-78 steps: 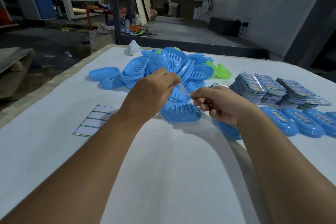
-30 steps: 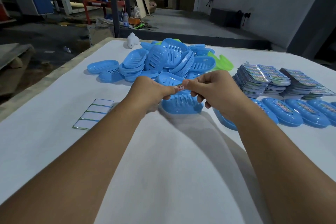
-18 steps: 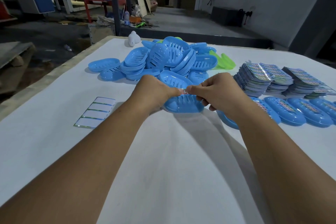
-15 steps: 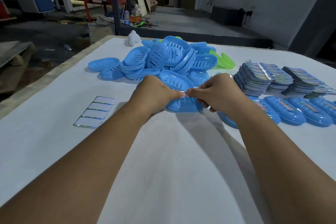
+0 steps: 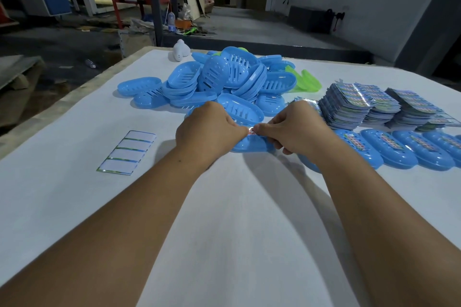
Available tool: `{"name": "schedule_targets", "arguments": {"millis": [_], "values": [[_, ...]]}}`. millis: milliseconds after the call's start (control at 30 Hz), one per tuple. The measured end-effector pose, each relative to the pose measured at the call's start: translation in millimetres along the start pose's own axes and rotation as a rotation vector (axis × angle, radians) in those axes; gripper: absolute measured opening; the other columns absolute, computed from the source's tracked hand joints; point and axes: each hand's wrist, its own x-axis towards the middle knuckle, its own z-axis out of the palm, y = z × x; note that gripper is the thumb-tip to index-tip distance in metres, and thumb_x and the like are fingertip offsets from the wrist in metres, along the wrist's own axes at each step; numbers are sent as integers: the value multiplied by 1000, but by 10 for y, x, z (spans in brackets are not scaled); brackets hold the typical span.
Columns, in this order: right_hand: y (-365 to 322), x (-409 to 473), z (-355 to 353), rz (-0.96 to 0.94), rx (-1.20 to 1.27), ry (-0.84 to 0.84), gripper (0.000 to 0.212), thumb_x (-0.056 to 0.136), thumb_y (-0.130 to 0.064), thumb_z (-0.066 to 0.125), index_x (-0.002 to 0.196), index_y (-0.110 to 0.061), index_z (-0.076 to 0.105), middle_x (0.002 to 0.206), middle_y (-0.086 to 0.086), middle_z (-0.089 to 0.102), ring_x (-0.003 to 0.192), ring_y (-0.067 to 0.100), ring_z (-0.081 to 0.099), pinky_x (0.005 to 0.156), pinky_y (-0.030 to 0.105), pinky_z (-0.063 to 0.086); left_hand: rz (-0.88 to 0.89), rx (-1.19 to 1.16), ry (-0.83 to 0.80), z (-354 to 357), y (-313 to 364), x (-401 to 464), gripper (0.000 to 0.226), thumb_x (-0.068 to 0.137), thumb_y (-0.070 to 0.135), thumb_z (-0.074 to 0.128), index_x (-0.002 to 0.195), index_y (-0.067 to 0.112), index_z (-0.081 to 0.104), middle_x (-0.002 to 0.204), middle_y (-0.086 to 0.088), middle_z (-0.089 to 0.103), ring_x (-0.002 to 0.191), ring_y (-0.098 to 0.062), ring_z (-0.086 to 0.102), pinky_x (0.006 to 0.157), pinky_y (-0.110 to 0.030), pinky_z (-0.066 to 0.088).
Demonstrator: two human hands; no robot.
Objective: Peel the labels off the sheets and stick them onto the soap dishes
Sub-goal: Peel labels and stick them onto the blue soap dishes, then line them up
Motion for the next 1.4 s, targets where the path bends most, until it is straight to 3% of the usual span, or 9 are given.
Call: {"name": "schedule_targets", "arguments": {"millis": [333, 467, 633, 867, 967, 1067, 1200, 1267, 1400], "values": [[-26, 2, 49, 14, -109, 38, 48, 77, -43, 75, 43, -13, 60, 44, 5, 63, 30, 8, 49, 50, 23, 41, 75, 185, 61, 51, 21, 25, 34, 71, 57, 68, 67, 23, 69, 67, 7, 66, 74, -22, 64, 61, -29, 42], [-37, 13, 83, -2, -191, 76, 43, 79, -45, 70, 52, -12, 67, 41, 3, 62, 31, 8, 55, 52, 22, 51, 160, 304, 111, 91, 95, 54, 31, 76, 55, 62, 81, 24, 66, 82, 4, 66, 80, -27, 62, 65, -31, 40], [-32, 38, 89, -37, -272, 119, 42, 79, -45, 68, 57, -9, 70, 35, -1, 56, 34, 5, 57, 44, 20, 39, 209, 370, 164, 102, 99, 47, 30, 79, 53, 60, 85, 23, 65, 82, 1, 63, 73, -27, 54, 66, -32, 40], [10, 46, 57, -30, -233, 104, 51, 73, -56, 77, 71, -4, 72, 51, 6, 67, 41, 14, 62, 45, 25, 43, 125, 302, 62, 111, 20, 93, 45, 79, 66, 60, 89, 23, 62, 88, 3, 65, 82, -26, 60, 66, -32, 41], [25, 40, 70, -62, -216, 157, 36, 73, -53, 80, 78, -19, 67, 71, -3, 65, 67, 16, 58, 55, 33, 43, 25, 132, -6, 100, -31, 120, 36, 81, 61, 62, 79, 25, 57, 86, 6, 65, 86, -24, 61, 69, -33, 45], [17, 18, 61, -184, -71, 134, 19, 79, -43, 77, 88, -30, 67, 85, -17, 62, 80, 4, 57, 64, 19, 40, -21, -93, 49, 70, -52, 155, 33, 89, 54, 55, 81, 23, 57, 81, 11, 61, 88, -24, 62, 76, -35, 48], [-49, -105, 95, -289, -88, -124, 55, 70, -49, 73, 124, -40, 65, 117, -21, 66, 107, 4, 60, 92, 26, 49, -1, -203, 176, 46, -79, 173, 32, 93, 54, 50, 82, 24, 53, 79, 12, 59, 86, -25, 61, 79, -39, 50], [-75, -167, 116, -300, -189, -137, 66, 66, -53, 71, 130, -45, 59, 121, -21, 64, 107, 10, 61, 94, 33, 51, 29, -187, 192, 64, -98, 170, 30, 92, 55, 51, 82, 27, 53, 78, 11, 60, 84, -25, 61, 77, -40, 50], [-87, -286, 115, -297, -300, -79, 63, 70, -63, 68, 130, -47, 56, 116, -15, 58, 104, 14, 61, 89, 34, 50, 73, -171, 207, 97, -115, 166, 28, 92, 56, 52, 85, 29, 54, 75, 9, 60, 78, -22, 60, 69, -37, 47]]}}
